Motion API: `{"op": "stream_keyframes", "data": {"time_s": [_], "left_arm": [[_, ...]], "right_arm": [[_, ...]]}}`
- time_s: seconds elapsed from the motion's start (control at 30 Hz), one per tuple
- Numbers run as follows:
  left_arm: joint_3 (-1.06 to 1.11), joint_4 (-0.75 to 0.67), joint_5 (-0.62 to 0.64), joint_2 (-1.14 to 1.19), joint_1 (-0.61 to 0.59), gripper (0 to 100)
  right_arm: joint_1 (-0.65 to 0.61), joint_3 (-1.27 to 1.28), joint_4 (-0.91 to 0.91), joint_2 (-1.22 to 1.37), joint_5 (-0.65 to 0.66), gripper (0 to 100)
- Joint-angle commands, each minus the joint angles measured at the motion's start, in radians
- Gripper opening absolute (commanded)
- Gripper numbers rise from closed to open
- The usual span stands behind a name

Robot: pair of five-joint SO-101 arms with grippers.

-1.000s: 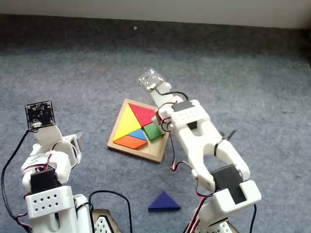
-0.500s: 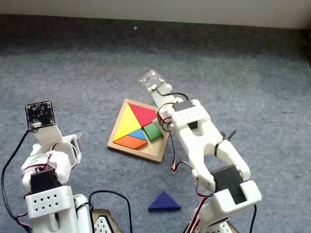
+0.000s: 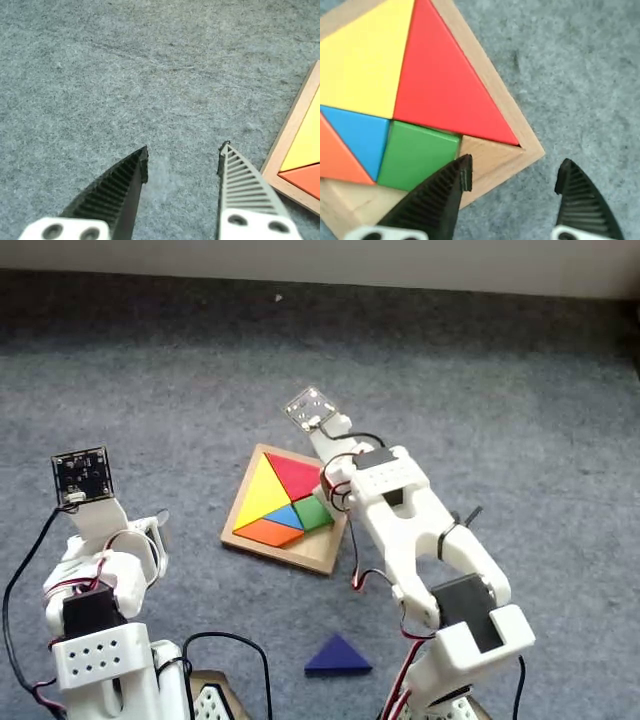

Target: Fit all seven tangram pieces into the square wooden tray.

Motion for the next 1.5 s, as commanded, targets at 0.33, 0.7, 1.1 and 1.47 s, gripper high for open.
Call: {"op": "stream_keyframes", "data": {"time_s": [0.33,0.7,1.1,1.47], "left_arm": [[-0.004,-0.012,0.009,-0.008,0.018,23],[-0.008,-0.012,0.009,-0.008,0.018,23],[-0.176,0.091,-0.031,0.001,0.326,23],[-0.231,0.203,-0.209,0.005,0.848,24]], "right_arm": [[-0.010,-0.019,0.048,-0.268,-0.086,26.4],[0.259,0.015,0.501,-0.745,-0.104,26.4],[0.691,0.624,0.219,-1.038,-0.103,26.4],[0.713,0.831,0.174,-1.096,-0.112,26.4]]}}
